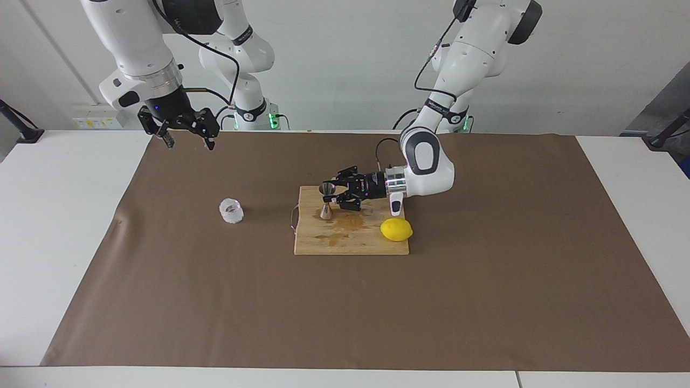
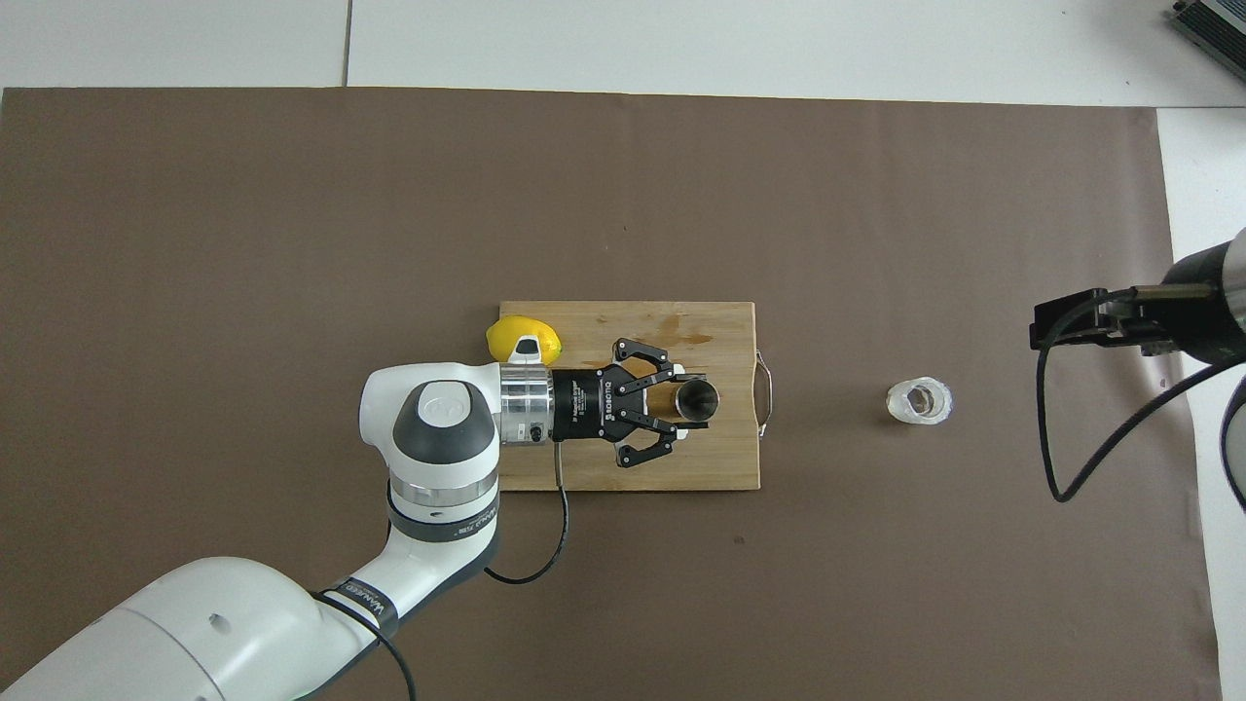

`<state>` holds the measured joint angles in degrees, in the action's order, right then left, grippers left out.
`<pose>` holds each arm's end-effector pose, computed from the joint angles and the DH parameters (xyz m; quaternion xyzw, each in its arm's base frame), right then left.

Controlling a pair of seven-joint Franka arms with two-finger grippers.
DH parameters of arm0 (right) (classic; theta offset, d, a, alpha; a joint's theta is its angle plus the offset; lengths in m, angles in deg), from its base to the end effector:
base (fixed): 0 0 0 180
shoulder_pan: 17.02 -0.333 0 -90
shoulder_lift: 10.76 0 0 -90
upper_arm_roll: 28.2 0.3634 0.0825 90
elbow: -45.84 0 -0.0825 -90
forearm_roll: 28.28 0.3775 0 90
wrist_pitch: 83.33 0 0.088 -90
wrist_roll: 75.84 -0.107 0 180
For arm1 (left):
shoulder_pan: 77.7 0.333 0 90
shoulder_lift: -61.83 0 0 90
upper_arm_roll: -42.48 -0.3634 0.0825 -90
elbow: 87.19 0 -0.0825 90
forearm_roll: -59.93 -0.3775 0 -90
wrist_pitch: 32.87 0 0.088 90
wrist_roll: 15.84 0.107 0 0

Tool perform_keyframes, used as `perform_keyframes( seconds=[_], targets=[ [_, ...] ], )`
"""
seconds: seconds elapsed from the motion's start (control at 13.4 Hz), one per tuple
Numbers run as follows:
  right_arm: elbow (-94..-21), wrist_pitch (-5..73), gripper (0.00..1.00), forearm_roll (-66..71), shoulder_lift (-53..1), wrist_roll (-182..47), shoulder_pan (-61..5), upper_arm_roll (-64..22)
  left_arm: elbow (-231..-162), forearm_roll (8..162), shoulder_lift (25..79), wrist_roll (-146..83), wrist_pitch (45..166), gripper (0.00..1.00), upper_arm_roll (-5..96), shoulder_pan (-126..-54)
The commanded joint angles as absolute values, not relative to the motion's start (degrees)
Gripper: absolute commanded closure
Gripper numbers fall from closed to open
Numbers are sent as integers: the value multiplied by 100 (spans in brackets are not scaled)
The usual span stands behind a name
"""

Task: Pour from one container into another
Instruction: 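Lower the metal cup onto the board near its handle and open the left gripper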

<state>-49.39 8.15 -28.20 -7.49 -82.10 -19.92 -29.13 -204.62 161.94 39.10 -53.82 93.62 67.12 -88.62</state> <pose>0.5285 0.0180 0.6623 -0.9993 0.0374 0.0043 0.0009 0.4906 -0.3706 0.3263 0.5585 0.5374 -0.4518 0.4418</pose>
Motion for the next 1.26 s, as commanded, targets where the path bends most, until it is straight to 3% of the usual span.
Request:
perform_keyframes(
  seconds=[0.0,0.07,0.22,0.74,1.19],
  targets=[
    [-4961,702,0,-2845,-725,-8120,-1886,-2855,-20514,16364,3977,-5266,9483,41,6621,-8974],
    [-4961,693,0,-2845,-725,-8120,-1886,-2863,-20505,16364,3977,-5266,9483,21,6621,-8974],
    [-4952,746,0,-2845,-725,-8102,-1886,-2872,-20479,16364,3977,-5284,9474,0,6621,-8983],
    [-5144,956,0,-2854,-681,-8015,-1904,-2872,-20102,16242,3977,-5450,9334,0,6595,-8790],
    [-5803,1606,0,-2845,-531,-6576,-1895,-2872,-19653,15048,4056,-5758,8676,0,6603,-7833]
  ],
)
